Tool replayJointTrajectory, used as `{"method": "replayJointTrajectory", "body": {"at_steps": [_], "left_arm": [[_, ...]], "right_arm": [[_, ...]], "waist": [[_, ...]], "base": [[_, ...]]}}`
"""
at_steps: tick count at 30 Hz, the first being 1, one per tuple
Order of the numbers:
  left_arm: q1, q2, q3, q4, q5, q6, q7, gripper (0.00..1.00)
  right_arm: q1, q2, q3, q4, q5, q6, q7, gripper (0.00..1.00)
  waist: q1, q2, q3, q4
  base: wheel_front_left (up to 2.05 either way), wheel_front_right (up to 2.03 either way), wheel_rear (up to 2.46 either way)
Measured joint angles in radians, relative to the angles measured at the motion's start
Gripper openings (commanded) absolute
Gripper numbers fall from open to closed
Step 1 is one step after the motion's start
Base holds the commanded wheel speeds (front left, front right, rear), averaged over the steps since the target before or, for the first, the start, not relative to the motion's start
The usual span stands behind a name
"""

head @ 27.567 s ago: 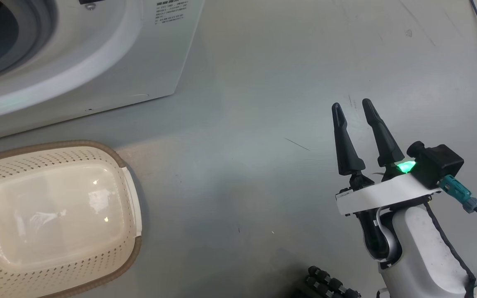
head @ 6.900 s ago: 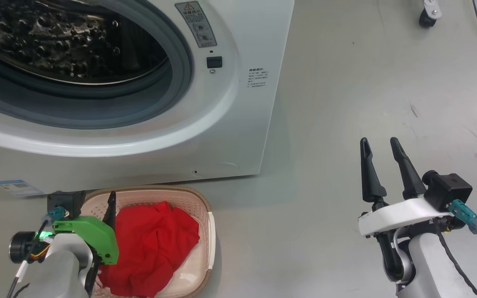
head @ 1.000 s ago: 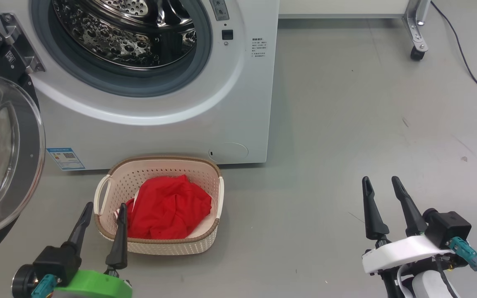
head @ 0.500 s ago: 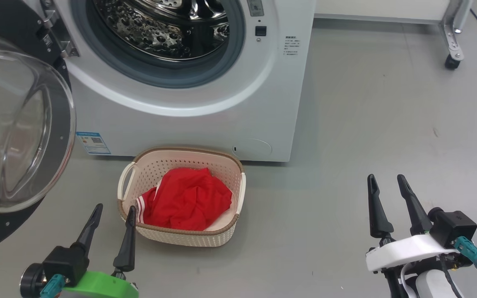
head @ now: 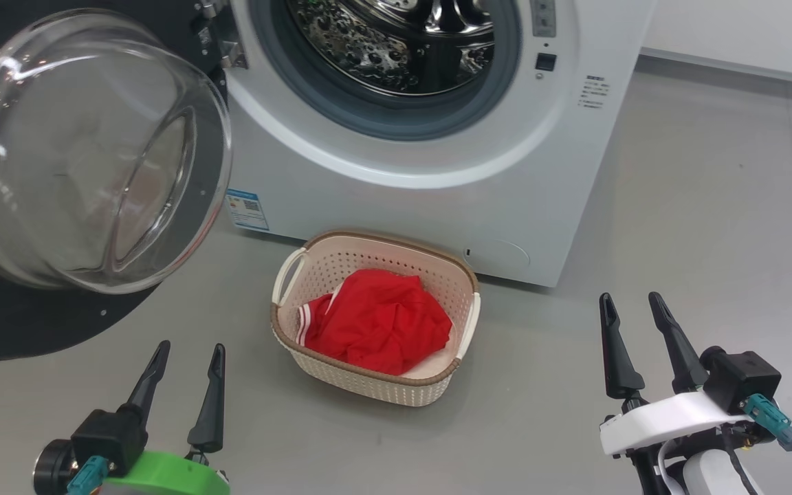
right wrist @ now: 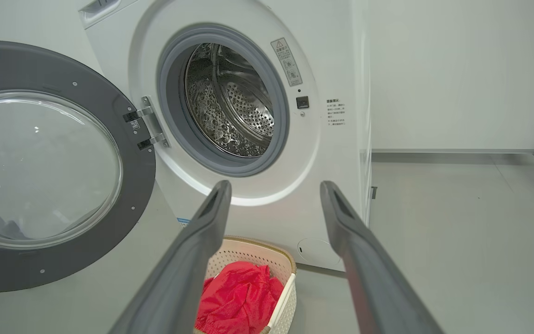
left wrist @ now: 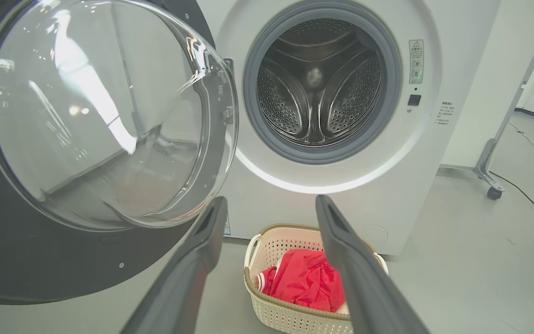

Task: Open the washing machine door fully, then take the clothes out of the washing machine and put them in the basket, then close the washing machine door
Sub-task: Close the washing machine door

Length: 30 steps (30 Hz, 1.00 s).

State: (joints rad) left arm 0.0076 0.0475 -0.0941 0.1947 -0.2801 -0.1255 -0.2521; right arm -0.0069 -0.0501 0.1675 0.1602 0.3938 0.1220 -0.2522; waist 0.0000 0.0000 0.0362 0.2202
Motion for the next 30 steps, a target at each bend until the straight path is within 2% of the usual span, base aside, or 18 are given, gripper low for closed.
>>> {"method": "replayJointTrajectory", "body": {"at_steps": [16,30], "left_arm": [[0.002,0.000,0.004,0.005,0.000,0.000,0.000,1.00],[0.015,0.001,0.028,-0.010,0.000,0.000,0.000,1.00]], "right_arm": [[0.016,0.001,0.023,0.010,0.012,0.000,0.000,1.00],[0.021,0.005,0.062,0.012,0.019,0.000,0.000,1.00]], "waist": [[0.0000,0.0000,-0.042,0.197],[0.0000,0.0000,-0.055,0.286]], "base": [[0.00,0.00,0.00],[0.00,0.00,0.00]]}}
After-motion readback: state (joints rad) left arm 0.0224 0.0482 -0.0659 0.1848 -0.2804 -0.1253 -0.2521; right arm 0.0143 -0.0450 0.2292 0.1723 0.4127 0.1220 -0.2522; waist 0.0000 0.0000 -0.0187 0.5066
